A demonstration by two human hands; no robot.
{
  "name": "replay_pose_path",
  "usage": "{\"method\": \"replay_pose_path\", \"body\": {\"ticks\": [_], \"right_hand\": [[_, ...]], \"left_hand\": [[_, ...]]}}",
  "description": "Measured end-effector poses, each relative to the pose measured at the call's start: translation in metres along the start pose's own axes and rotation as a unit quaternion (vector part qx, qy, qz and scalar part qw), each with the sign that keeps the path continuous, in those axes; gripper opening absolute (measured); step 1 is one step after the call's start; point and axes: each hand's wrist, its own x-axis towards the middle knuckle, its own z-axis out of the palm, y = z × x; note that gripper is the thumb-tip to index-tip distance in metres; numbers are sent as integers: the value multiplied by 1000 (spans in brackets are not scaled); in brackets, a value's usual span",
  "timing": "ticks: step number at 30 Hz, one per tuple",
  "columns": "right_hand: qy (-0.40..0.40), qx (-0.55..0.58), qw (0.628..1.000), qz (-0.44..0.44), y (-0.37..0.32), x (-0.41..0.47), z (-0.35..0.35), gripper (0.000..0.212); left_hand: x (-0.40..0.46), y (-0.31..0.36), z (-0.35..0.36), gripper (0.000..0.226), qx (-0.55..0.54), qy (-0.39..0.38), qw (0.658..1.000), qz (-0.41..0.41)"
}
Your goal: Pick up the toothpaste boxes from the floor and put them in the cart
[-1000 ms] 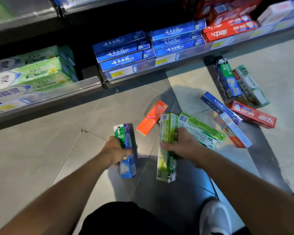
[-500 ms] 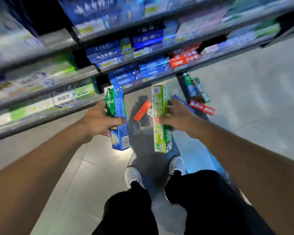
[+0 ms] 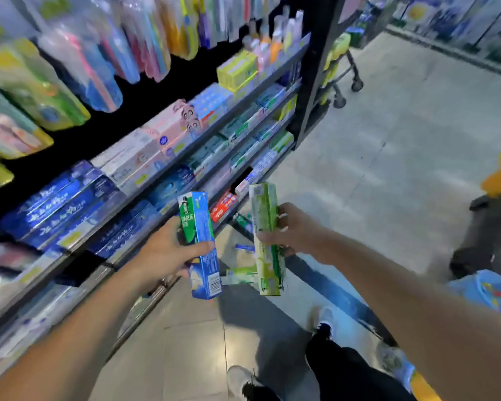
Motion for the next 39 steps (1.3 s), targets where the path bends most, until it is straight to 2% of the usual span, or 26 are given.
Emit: {"method": "replay_pose_path", "body": {"ticks": [4, 9, 16, 20, 28, 36, 38, 39], "right_hand": [[51, 20, 998, -1, -4, -18, -89, 59], [99, 51, 994, -1, 7, -36, -220, 59], [125, 70, 989, -47, 18, -53, -371, 41], [146, 100, 983, -41, 26, -46, -436, 51], [195, 111, 975, -11, 27, 16, -541, 52], [238, 113, 965, 0, -40, 109, -657, 52], [232, 120, 965, -8, -50, 110, -665, 52], [243, 130, 961, -6, -58, 137, -692, 52]], "left_hand": [[30, 76, 49, 49, 65, -17, 997, 44], [62, 176, 145, 46, 120, -31, 989, 84], [114, 295, 267, 37, 137, -78, 981, 111], [152, 345, 317, 42, 168, -113, 973, 111], [271, 424, 377, 44, 180, -160, 964, 108], [407, 542, 384, 39, 188, -193, 954, 132], [410, 559, 382, 41, 193, -191, 953, 136], [446, 581, 386, 43, 191, -194, 953, 134]]}}
